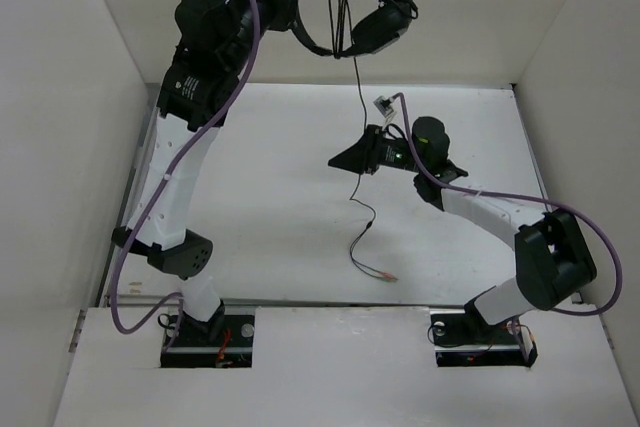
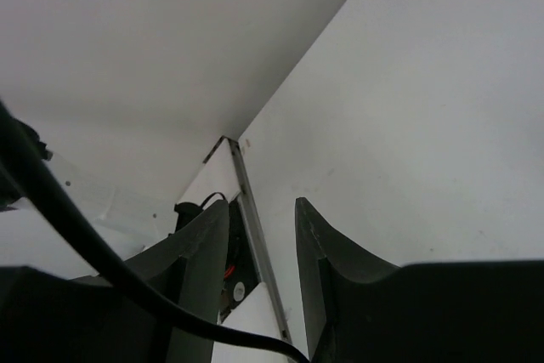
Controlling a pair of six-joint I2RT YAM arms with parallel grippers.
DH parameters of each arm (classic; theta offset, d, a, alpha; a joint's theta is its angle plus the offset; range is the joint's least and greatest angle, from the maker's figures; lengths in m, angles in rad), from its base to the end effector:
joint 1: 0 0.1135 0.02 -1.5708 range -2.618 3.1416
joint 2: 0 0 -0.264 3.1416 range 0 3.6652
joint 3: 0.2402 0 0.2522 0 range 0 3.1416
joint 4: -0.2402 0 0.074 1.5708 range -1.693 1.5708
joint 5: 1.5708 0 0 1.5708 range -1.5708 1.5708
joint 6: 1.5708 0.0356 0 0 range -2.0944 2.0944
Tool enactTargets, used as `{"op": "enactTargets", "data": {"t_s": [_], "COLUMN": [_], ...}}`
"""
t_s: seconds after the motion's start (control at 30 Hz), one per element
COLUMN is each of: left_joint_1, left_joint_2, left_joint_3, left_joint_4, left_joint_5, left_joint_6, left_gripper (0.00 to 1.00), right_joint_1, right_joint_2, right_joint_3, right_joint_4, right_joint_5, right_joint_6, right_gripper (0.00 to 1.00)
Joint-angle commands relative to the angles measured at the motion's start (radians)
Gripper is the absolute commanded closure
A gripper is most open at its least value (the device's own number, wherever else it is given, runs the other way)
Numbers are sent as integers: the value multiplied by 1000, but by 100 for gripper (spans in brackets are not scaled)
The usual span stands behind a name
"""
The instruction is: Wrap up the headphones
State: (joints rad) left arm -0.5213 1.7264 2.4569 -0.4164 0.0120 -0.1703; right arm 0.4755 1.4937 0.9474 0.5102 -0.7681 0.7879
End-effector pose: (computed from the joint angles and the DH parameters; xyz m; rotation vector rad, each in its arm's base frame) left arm 0.2665 -0.1535 0.6163 0.2339 1.2583 -0.6042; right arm 0.2907 0.1775 0.2971 -0.3947 1.8035 1.5407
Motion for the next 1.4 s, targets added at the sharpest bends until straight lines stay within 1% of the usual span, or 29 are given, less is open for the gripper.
{"op": "enactTargets", "data": {"t_s": [0.0, 0.17, 0.37, 0.47, 0.57, 0.63, 0.7, 0.73, 0.77, 0.87, 0.93, 1.03, 1.1, 1.13, 1.23, 1.37], "left_joint_1": [1, -4, 1, 1, -6, -6, -3, 0, 2, 13, 22, 25, 25, 24, 16, -28], "left_joint_2": [1, 28, 47, 56, 62, 62, 59, 53, 47, 35, 26, 7, -11, -20, -40, -85], "left_joint_3": [51, 51, 42, 34, 19, -12, -56, -85, -119, -220, -277, -360, -427, -465, -539, -653], "left_joint_4": [151, 205, 238, 269, 301, 338, 376, 399, 422, 504, 536, 554, 562, 570, 567, 542], "left_joint_5": [-185, -337, -447, -512, -555, -593, -627, -639, -656, -710, -730, -735, -736, -736, -733, -707], "left_joint_6": [37, 130, 192, 227, 273, 319, 368, 389, 412, 511, 548, 584, 610, 624, 637, 641], "left_gripper": [100, 100, 100, 100, 100, 100, 100, 100, 100, 100, 100, 100, 100, 100, 100, 100], "right_joint_1": [39, 82, 125, 148, 177, 195, 206, 211, 212, 212, 212, 212, 212, 212, 202, 166], "right_joint_2": [-33, -21, -15, -9, -6, -9, -15, -21, -26, -41, -53, -69, -78, -81, -81, -72], "right_joint_3": [-9, 2, 17, 42, 79, 108, 154, 189, 221, 348, 445, 563, 632, 677, 744, 789], "right_joint_4": [91, 91, 70, 19, -22, -51, -113, -166, -217, -437, -611, -841, -965, -1027, -1076, -1061], "right_joint_5": [-31, -53, -74, -83, -111, -134, -152, -155, -160, -143, -106, 14, 126, 213, 352, 570], "right_joint_6": [30, 28, -1, -38, -84, -116, -159, -197, -240, -416, -586, -844, -1031, -1152, -1315, -1519], "right_gripper": [57, 58, 61, 64, 72, 85, 95, 99, 100, 100, 100, 100, 100, 100, 100, 100]}}
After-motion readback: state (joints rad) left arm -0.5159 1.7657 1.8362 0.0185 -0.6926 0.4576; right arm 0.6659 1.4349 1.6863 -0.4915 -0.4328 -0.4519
